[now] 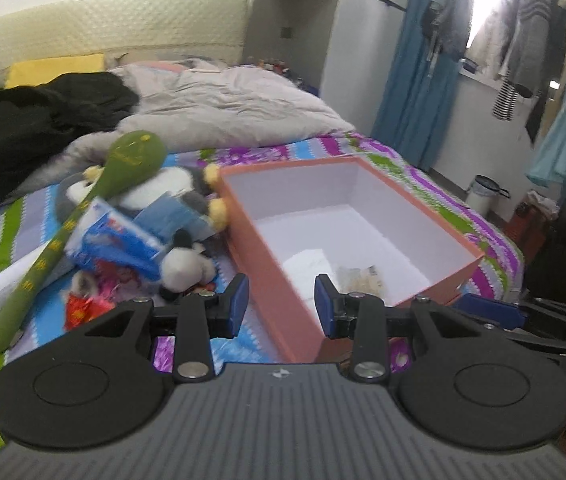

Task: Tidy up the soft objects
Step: 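Withdraw both grippers from the box back toward the pile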

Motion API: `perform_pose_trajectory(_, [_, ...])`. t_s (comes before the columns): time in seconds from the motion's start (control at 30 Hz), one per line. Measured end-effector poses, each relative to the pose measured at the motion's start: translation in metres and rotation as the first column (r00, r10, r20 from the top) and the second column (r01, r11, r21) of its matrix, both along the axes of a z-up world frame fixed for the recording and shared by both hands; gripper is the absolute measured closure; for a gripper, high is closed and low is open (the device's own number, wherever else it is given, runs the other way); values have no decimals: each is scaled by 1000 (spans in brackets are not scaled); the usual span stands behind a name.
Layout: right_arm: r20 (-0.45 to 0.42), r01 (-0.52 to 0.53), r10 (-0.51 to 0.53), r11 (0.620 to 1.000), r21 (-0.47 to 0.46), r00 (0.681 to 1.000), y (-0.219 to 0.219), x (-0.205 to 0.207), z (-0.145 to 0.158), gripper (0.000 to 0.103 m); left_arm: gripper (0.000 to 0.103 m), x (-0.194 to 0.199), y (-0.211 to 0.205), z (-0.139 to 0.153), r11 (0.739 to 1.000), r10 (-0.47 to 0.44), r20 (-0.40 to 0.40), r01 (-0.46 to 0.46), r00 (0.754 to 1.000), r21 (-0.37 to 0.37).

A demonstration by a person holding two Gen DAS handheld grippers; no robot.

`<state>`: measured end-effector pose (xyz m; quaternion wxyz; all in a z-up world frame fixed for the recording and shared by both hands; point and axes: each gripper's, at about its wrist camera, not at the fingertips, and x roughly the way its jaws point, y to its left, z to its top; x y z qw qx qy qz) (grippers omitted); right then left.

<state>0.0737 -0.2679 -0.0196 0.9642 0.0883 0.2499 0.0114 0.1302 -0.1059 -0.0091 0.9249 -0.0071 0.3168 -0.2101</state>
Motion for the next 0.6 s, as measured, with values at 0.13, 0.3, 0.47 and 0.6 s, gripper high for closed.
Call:
perform_pose_trajectory(0.13, [-15, -15, 15, 1000, 7, 1000, 12, -11, -6, 62, 61, -18, 19, -10, 999, 45, -14, -45, 999, -4])
perform_pose_trajectory(0.3, [-23, -34, 34, 999, -1, 999, 26, -23, -9, 62, 61, -39, 44, -20, 996, 86, -43, -87, 995, -15])
perform_pose_trajectory(0.47, [-35, -55, 55, 998, -11, 998, 39, -34, -12, 62, 61, -59, 64, -28, 993, 117, -65, -118, 991, -20])
perform_pose_trajectory(0.6, [-57, -73, 73, 997, -11, 996, 50, -44, -16, 62, 61, -75, 77, -32, 989, 143, -73, -145, 987, -22])
